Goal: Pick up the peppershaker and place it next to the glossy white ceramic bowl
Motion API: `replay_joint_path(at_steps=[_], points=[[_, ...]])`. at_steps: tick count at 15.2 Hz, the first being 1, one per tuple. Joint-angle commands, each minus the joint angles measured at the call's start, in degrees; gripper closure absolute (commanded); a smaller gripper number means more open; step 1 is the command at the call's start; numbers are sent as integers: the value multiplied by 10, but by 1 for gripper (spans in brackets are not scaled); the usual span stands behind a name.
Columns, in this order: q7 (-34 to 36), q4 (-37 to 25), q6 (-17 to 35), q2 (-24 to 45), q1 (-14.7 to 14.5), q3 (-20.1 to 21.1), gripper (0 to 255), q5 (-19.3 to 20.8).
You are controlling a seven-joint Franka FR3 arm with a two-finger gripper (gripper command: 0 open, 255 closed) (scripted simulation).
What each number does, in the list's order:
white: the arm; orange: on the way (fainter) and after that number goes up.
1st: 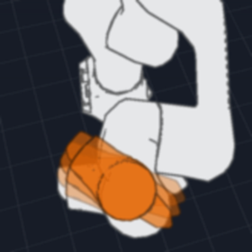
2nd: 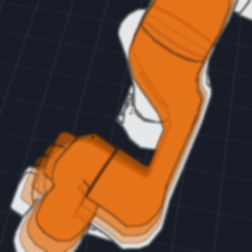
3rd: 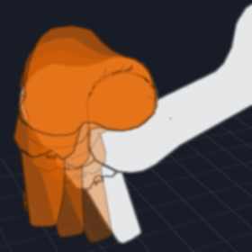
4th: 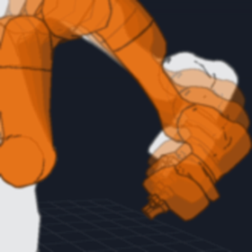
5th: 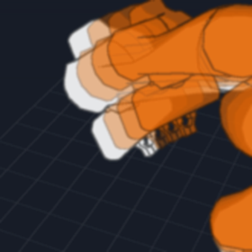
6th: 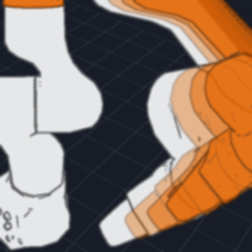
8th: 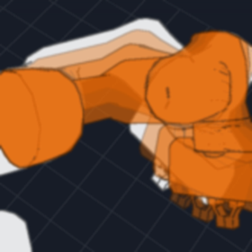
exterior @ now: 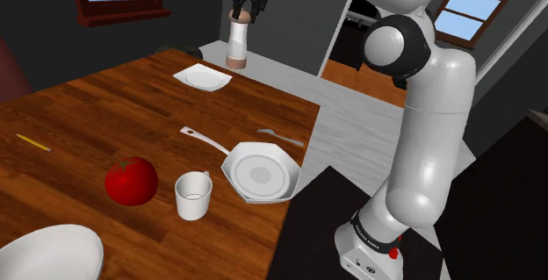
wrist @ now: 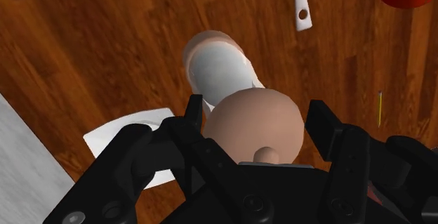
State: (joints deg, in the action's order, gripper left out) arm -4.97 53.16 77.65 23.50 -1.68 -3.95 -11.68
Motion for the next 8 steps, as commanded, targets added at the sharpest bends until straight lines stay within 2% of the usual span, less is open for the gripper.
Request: replay_joint_path(at_steps=[1, 4, 8], points=[[15, 79, 31, -52, -19, 3, 255, 6], [42, 170, 64, -114, -45, 13, 255, 14], [83, 260, 96, -180, -74, 32, 255, 21]])
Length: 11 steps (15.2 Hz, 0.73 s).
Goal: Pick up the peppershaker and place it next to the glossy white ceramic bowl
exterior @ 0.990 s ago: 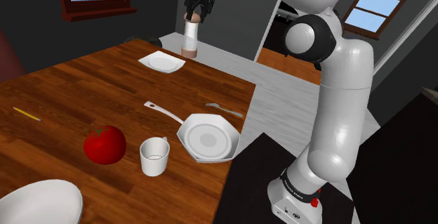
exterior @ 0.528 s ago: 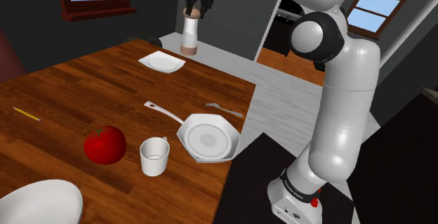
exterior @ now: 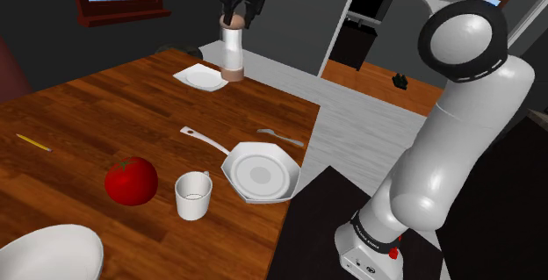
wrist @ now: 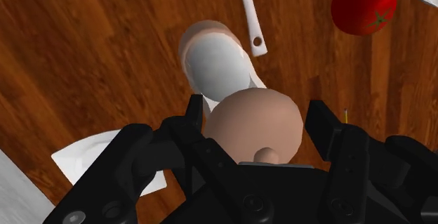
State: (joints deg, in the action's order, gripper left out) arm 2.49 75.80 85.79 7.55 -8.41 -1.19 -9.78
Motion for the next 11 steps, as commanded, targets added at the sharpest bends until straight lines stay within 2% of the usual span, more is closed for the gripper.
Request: replay_joint_path(at_steps=[1, 11], points=[[20, 52, 21, -35, -13, 9, 255, 3], [138, 182, 65, -140, -74, 73, 255, 4]])
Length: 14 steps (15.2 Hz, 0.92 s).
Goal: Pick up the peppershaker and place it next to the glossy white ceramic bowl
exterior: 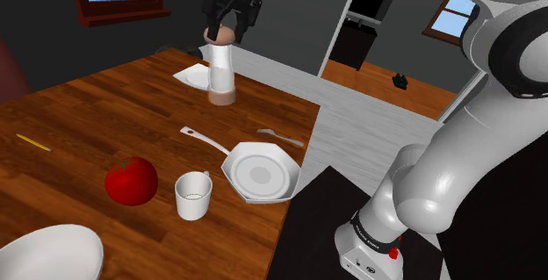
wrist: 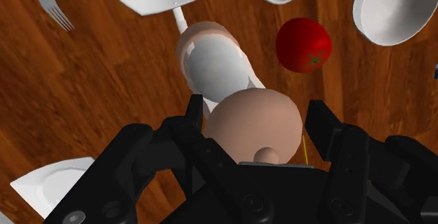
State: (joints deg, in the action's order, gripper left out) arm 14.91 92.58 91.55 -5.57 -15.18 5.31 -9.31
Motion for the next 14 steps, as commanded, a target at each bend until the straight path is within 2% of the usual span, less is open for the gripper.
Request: replay_joint_path(at_steps=[1, 7, 14], points=[[26, 22, 10, -16, -12, 15, 255, -1], [104, 56, 26, -47, -46, 61, 255, -5], [200, 63, 40, -55, -84, 121, 255, -7]])
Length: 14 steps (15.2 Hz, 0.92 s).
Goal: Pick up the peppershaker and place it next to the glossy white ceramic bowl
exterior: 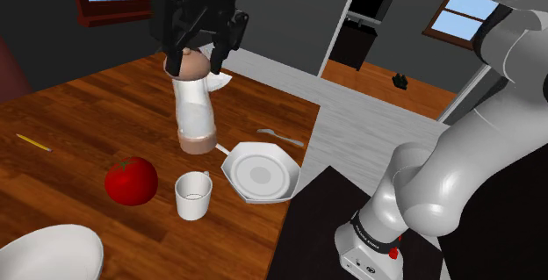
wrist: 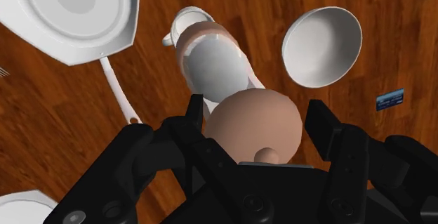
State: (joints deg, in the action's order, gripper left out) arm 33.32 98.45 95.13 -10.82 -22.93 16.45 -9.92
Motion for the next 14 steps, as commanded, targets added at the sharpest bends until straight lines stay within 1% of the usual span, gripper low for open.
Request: replay_joint_path(at_steps=[1, 6, 10, 14], points=[[30, 3, 6, -1, -12, 19, 255, 0], [104, -15, 14, 15, -39, 65, 255, 8], [171, -45, 18, 43, -63, 105, 255, 25], [165, -4, 50, 34, -63, 105, 255, 20]])
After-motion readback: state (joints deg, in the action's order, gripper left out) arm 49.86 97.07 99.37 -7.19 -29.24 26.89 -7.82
